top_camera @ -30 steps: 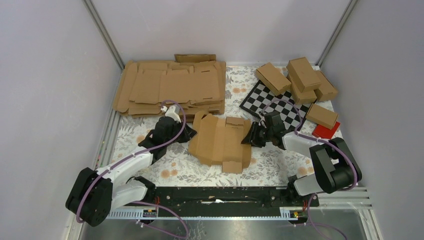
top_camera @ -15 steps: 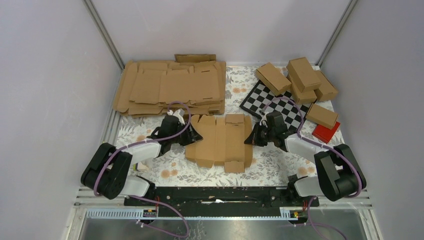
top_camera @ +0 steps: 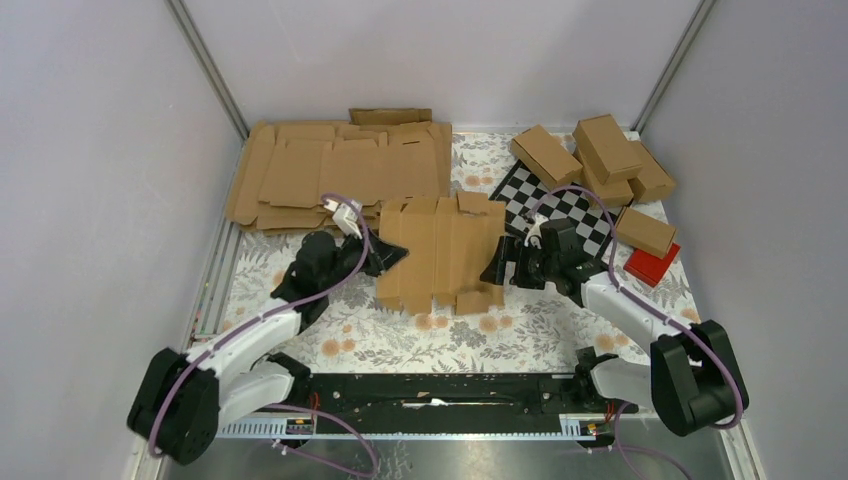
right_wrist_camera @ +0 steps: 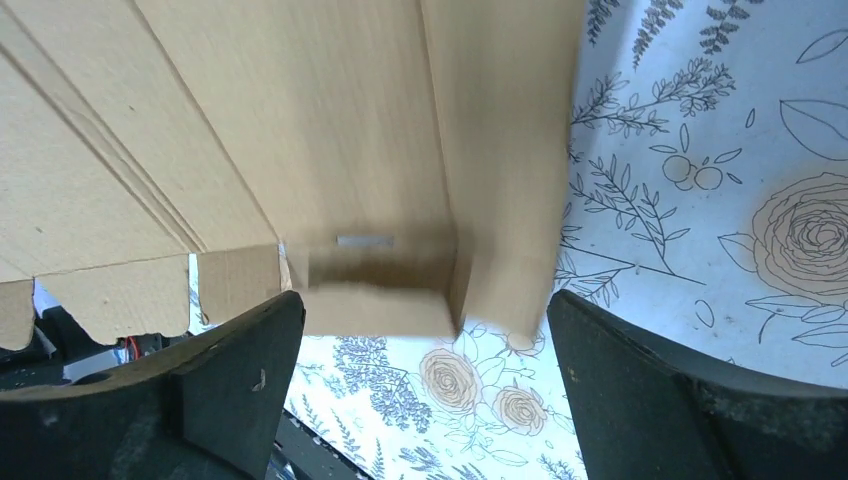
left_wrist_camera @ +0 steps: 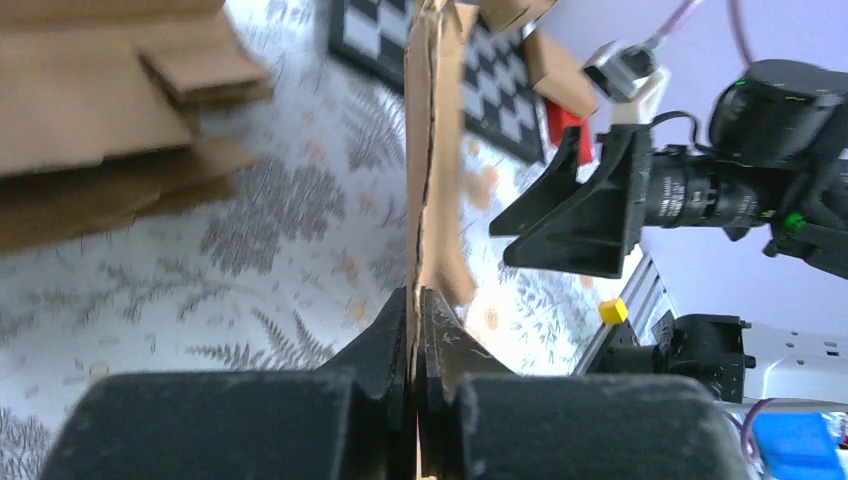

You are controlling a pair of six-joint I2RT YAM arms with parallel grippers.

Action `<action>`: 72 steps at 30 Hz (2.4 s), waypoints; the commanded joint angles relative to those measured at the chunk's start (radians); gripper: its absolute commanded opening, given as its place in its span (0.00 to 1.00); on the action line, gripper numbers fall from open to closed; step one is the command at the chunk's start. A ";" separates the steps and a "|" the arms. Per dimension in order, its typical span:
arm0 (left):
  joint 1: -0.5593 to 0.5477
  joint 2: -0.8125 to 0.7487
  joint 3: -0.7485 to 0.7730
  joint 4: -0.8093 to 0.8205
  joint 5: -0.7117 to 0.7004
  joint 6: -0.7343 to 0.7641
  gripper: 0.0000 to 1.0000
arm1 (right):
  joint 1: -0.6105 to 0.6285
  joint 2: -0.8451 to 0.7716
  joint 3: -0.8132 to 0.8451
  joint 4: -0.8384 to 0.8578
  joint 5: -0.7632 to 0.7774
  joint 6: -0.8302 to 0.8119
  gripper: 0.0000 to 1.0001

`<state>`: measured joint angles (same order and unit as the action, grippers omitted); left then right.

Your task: Fold the paper box

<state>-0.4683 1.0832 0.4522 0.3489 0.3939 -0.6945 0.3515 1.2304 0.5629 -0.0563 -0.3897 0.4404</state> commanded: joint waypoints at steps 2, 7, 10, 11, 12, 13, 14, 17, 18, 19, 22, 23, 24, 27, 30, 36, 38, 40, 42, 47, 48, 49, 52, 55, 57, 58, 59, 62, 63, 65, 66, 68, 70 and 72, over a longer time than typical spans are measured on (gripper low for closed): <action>-0.069 -0.124 -0.120 0.218 -0.125 0.158 0.00 | 0.006 -0.084 0.040 -0.074 -0.015 0.000 1.00; -0.144 -0.135 -0.185 0.291 -0.194 0.286 0.00 | 0.007 -0.041 0.048 -0.081 0.071 -0.022 1.00; -0.177 -0.133 -0.187 0.282 -0.227 0.342 0.00 | 0.010 0.002 0.073 -0.069 0.121 -0.024 1.00; -0.190 -0.136 -0.192 0.287 -0.242 0.354 0.00 | 0.013 0.021 0.086 -0.071 0.140 -0.025 1.00; -0.202 -0.139 -0.198 0.296 -0.253 0.363 0.00 | 0.020 0.035 0.100 -0.079 0.154 -0.026 1.00; -0.212 -0.146 -0.207 0.308 -0.262 0.371 0.00 | 0.034 0.051 0.116 -0.096 0.173 -0.030 1.00; -0.223 -0.154 -0.217 0.323 -0.274 0.381 0.00 | 0.055 0.062 0.135 -0.119 0.204 -0.038 1.00; -0.243 -0.174 -0.252 0.361 -0.319 0.400 0.00 | 0.147 0.074 0.170 -0.168 0.275 -0.053 1.00; -0.245 -0.176 -0.262 0.375 -0.324 0.403 0.00 | 0.171 0.073 0.172 -0.176 0.284 -0.050 1.00; -0.245 -0.175 -0.272 0.386 -0.326 0.404 0.00 | 0.187 0.074 0.170 -0.177 0.285 -0.041 1.00; -0.247 -0.170 -0.278 0.406 -0.331 0.406 0.00 | 0.208 0.085 0.154 -0.172 0.311 -0.025 0.99; -0.247 -0.169 -0.281 0.412 -0.331 0.407 0.00 | 0.212 0.093 0.145 -0.165 0.329 -0.026 1.00; -0.247 -0.169 -0.284 0.418 -0.331 0.409 0.00 | 0.213 0.103 0.135 -0.159 0.345 -0.025 1.00; -0.246 -0.154 -0.287 0.424 -0.349 0.404 0.00 | 0.222 0.120 0.098 -0.141 0.384 -0.024 0.99; -0.247 -0.134 -0.282 0.424 -0.375 0.400 0.00 | 0.248 0.111 0.059 -0.134 0.447 -0.018 0.99; -0.247 -0.117 -0.285 0.448 -0.389 0.379 0.00 | 0.287 0.098 0.019 -0.118 0.492 0.002 0.99; -0.247 -0.116 -0.284 0.446 -0.416 0.377 0.00 | 0.291 0.118 0.024 -0.114 0.475 0.007 1.00; -0.246 -0.120 -0.287 0.450 -0.419 0.378 0.00 | 0.294 0.129 0.032 -0.105 0.403 0.011 1.00; -0.247 -0.122 -0.289 0.448 -0.430 0.377 0.00 | 0.302 0.122 0.032 -0.097 0.363 0.019 1.00; -0.246 -0.115 -0.277 0.417 -0.472 0.358 0.00 | 0.319 0.072 0.019 -0.081 0.296 0.016 1.00; -0.247 -0.114 -0.275 0.414 -0.476 0.357 0.00 | 0.322 0.062 0.015 -0.074 0.277 0.012 1.00; -0.247 -0.113 -0.274 0.413 -0.477 0.356 0.00 | 0.326 0.052 0.012 -0.072 0.265 0.008 1.00; -0.246 -0.108 -0.274 0.416 -0.477 0.353 0.00 | 0.339 0.038 0.012 -0.076 0.255 -0.012 1.00; -0.247 -0.100 -0.271 0.417 -0.475 0.348 0.00 | 0.351 0.030 0.008 -0.077 0.249 -0.025 1.00; -0.247 -0.097 -0.271 0.418 -0.474 0.346 0.00 | 0.363 0.028 0.007 -0.077 0.244 -0.037 1.00; -0.247 -0.097 -0.271 0.419 -0.472 0.344 0.00 | 0.373 0.030 0.008 -0.076 0.244 -0.042 1.00; -0.247 -0.097 -0.271 0.422 -0.472 0.343 0.00 | 0.383 0.032 0.009 -0.071 0.240 -0.056 1.00; -0.247 -0.090 -0.271 0.426 -0.481 0.336 0.00 | 0.417 0.024 0.002 -0.038 0.225 -0.084 0.99; -0.247 -0.088 -0.271 0.427 -0.481 0.336 0.00 | 0.430 0.019 -0.003 -0.025 0.229 -0.092 1.00; -0.247 -0.085 -0.273 0.433 -0.479 0.331 0.00 | 0.444 0.018 -0.005 -0.013 0.238 -0.109 1.00; -0.247 -0.085 -0.275 0.439 -0.475 0.330 0.00 | 0.448 0.025 -0.001 -0.013 0.241 -0.120 1.00; -0.246 -0.084 -0.281 0.455 -0.467 0.326 0.00 | 0.458 0.049 0.006 -0.017 0.247 -0.134 1.00; -0.246 -0.076 -0.286 0.479 -0.451 0.320 0.00 | 0.467 0.079 0.017 -0.033 0.280 -0.130 0.99; -0.246 -0.060 -0.287 0.505 -0.416 0.314 0.00 | 0.469 0.100 0.026 -0.033 0.306 -0.124 1.00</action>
<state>-0.7124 1.0016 0.1692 0.7238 -0.0597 -0.3519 0.7994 1.2888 0.5663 -0.0982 -0.1131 0.3393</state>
